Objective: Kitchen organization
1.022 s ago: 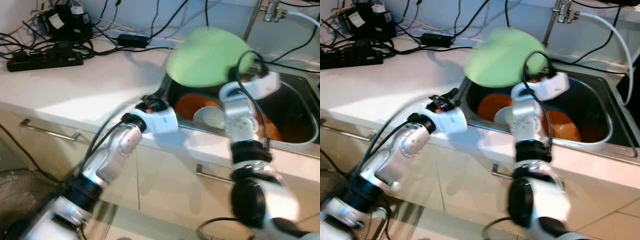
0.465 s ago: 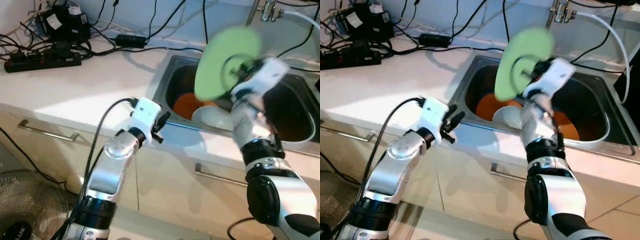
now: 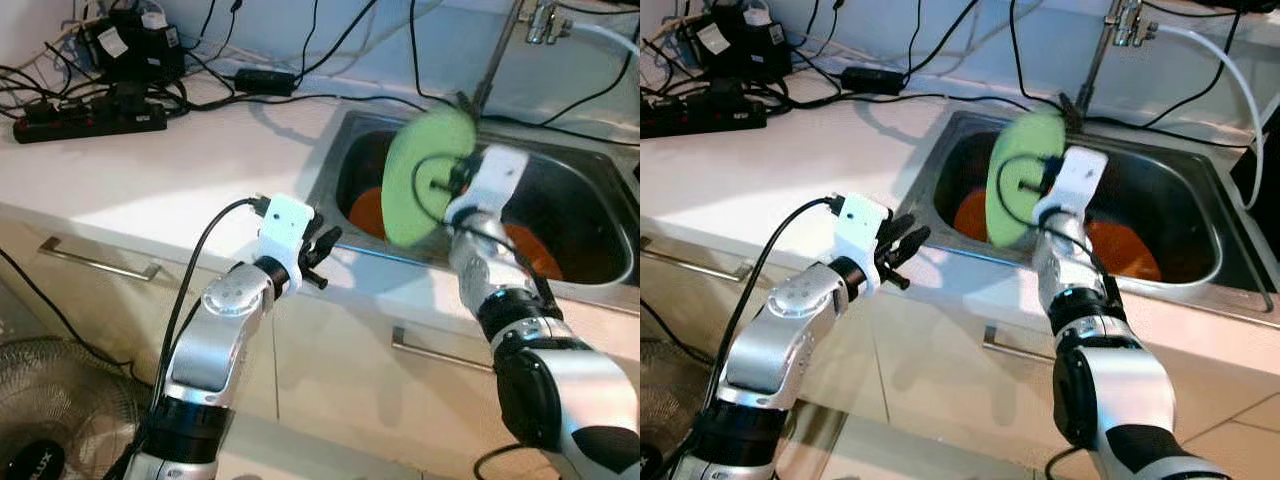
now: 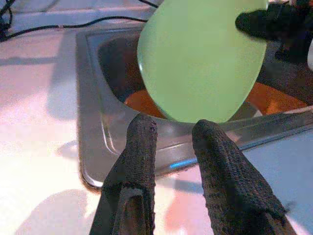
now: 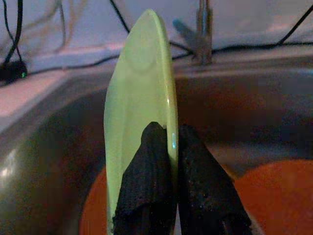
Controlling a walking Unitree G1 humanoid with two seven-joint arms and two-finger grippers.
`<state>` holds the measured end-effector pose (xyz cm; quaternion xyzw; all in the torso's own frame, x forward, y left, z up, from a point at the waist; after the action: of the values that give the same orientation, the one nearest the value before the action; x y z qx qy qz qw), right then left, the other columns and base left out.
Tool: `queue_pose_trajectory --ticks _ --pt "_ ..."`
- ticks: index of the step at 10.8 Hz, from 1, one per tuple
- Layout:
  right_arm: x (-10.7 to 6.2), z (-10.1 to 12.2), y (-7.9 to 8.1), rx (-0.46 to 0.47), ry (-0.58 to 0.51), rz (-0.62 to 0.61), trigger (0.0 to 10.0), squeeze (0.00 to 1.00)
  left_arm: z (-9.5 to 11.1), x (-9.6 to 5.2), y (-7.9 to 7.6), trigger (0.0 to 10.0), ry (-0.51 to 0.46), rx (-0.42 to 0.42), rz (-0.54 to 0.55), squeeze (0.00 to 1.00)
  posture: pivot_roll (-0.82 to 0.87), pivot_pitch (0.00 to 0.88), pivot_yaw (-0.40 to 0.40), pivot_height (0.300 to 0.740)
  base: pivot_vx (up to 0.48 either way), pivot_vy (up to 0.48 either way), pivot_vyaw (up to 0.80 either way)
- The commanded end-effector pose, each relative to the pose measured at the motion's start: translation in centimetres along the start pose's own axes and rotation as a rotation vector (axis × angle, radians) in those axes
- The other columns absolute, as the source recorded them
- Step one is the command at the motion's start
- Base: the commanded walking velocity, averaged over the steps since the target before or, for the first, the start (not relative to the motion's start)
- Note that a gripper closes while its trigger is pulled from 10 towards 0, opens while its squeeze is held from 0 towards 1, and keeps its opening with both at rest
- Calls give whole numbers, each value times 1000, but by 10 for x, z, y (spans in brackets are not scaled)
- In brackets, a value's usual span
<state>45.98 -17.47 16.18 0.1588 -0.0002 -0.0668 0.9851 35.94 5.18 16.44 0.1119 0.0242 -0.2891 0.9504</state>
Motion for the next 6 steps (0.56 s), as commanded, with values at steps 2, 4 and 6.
queue_pose_trajectory --ticks 2,4,6 --pt "3 -1 9 65 35 24 10000 0 4 -2 -4 10000 -1 -8 -21 0 294 40 -65 740 0 0 0" --pt "-1 -22 5 122 120 -2 10000 0 2 -4 -6 10000 19 -9 -33 0 300 40 -64 740 0 0 0" --pt "-6 -38 -1 165 176 -29 10000 0 -1 -5 -7 10000 41 -7 -41 0 304 38 -65 740 0 0 0"
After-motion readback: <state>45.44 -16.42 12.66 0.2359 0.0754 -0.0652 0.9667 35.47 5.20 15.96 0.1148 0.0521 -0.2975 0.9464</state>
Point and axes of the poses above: a point about 5 cm out from each wrist's last joint towards the gripper, its own x axis pointing out of the wrist towards the gripper, its own z axis along the axis of the wrist's last joint, y = z × x, the point moved 6 cm from there along x, pointing out of the wrist towards the gripper, and after that the axes turned 8 degrees about x, right-handed, at the moved point
